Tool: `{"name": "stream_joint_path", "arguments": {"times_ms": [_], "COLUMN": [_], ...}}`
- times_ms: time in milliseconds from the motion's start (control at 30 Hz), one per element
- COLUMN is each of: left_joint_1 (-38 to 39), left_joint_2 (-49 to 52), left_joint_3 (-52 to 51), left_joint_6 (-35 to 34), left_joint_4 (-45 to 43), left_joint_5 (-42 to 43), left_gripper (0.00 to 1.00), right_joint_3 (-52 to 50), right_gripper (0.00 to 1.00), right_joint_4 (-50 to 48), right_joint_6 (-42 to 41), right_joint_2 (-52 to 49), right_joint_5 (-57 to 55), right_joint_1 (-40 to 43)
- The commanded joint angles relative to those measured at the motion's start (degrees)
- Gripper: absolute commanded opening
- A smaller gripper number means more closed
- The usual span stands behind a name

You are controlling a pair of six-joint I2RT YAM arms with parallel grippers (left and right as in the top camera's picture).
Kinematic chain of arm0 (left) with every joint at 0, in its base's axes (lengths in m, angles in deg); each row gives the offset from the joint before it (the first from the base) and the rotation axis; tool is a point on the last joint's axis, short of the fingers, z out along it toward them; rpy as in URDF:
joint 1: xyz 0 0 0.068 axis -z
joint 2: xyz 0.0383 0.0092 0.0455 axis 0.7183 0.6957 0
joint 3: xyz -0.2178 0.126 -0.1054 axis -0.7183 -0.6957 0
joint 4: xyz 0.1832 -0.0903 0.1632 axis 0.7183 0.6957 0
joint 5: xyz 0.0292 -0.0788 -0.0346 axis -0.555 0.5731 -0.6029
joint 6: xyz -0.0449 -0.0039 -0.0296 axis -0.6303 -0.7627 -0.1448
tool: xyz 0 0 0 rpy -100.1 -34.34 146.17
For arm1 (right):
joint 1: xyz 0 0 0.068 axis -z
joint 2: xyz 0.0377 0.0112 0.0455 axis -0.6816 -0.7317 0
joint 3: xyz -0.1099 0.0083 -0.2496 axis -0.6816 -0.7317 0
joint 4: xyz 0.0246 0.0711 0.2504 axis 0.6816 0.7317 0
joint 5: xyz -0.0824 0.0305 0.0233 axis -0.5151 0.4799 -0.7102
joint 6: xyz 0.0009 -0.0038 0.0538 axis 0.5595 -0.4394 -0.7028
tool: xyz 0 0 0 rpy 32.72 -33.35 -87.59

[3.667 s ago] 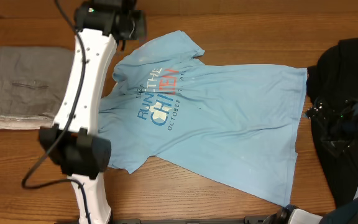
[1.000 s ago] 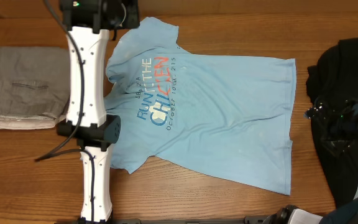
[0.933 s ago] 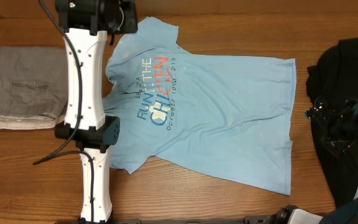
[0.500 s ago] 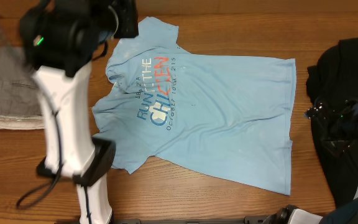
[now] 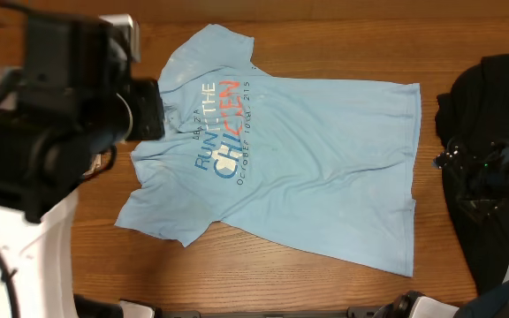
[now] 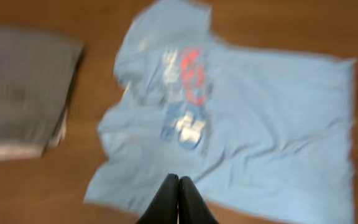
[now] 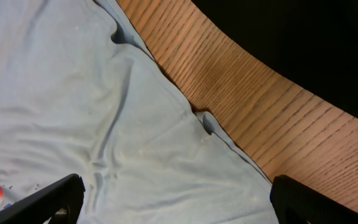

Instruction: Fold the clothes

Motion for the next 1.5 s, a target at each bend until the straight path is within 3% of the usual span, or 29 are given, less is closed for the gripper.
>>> {"name": "stream_joint_path", "arguments": {"times_ms": [0, 133, 467, 700, 900, 1133, 1467], "left_joint_1": [0.02, -0.11, 0.04, 0.09, 0.09, 0.09, 4.22], "left_joint_2": [-2.82, -3.65, -2.12, -2.12, -2.12, -2.12, -2.12], "left_joint_3": [-11.47, -23.67, -61.59, -77.09, -84.30, -87.60, -91.08], "left_joint_6": [-4.31, -6.82, -6.80, -11.56, -18.86, -27.02, -33.53], "left_joint_4": [-0.07, -1.68, -25.81, -40.87, -48.89, -51.80, -56.96], "left_joint_5": [-8.15, -8.20, 9.20, 13.84, 13.05, 3.28, 3.21], "left_gripper": [0.04, 0.04, 0.04, 0.04, 0.04, 0.04, 0.04], "right_joint_3": [0.94, 0.94, 0.94, 0.94, 0.94, 0.94, 0.94], "right_gripper": [1.00, 1.00, 1.00, 1.00, 1.00, 1.00, 1.00], "right_joint_4": [-0.17, -0.20, -0.17, -0.17, -0.20, -0.35, -0.37], "right_joint_6": [0.20, 0.20, 0.20, 0.20, 0.20, 0.20, 0.20], "right_joint_2": [0.28, 0.28, 0.28, 0.28, 0.28, 0.28, 0.28], "right_joint_5": [0.28, 0.28, 0.28, 0.28, 0.28, 0.28, 0.28], "right_joint_1": [0.15, 0.15, 0.15, 0.15, 0.15, 0.15, 0.15]}}
